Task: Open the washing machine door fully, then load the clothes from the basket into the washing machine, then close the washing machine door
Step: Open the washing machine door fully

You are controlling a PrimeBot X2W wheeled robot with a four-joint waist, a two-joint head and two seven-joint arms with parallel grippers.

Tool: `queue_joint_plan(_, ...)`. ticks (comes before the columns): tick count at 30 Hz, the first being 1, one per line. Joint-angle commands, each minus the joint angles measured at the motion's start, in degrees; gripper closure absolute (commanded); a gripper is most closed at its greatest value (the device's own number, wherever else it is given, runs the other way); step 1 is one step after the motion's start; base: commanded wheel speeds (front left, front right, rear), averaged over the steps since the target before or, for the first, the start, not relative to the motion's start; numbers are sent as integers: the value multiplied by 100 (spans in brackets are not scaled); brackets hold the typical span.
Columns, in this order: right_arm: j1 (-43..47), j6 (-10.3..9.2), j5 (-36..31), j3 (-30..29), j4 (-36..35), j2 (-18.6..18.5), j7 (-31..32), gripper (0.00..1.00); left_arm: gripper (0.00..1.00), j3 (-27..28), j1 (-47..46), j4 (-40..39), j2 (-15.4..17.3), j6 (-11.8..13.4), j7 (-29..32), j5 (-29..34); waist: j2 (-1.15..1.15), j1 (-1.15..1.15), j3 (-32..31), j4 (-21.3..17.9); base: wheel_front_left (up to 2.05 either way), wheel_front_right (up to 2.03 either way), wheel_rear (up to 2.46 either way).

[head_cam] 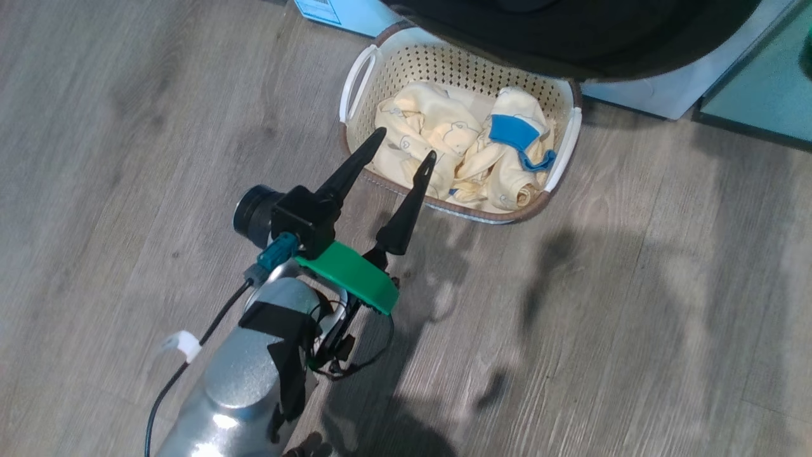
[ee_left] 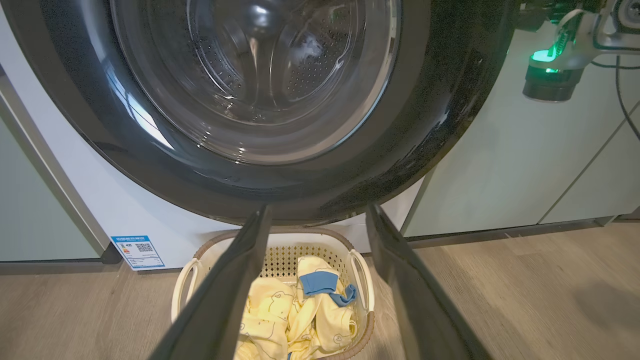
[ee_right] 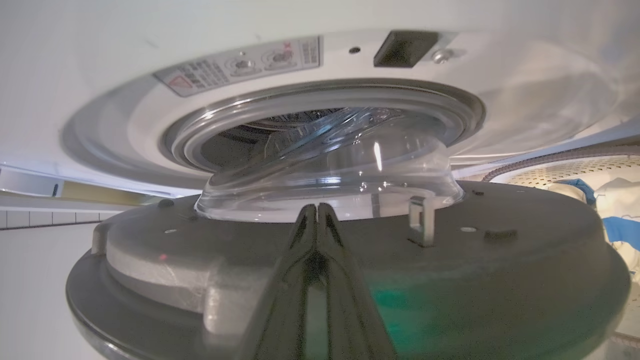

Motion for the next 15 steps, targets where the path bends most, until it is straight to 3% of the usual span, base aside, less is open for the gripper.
queue_joint_plan(1,94,25,27,98,-264,227,147,100,0,249,-1,-151,89,-6,-31,21,0,0,-46,-19,0,0,0)
queue_joint_plan(15,1061,25,197,272,-1076,501,603,100,0,424,174,16,88,-45,-31,121,0,0,-506,-141,0,0,0)
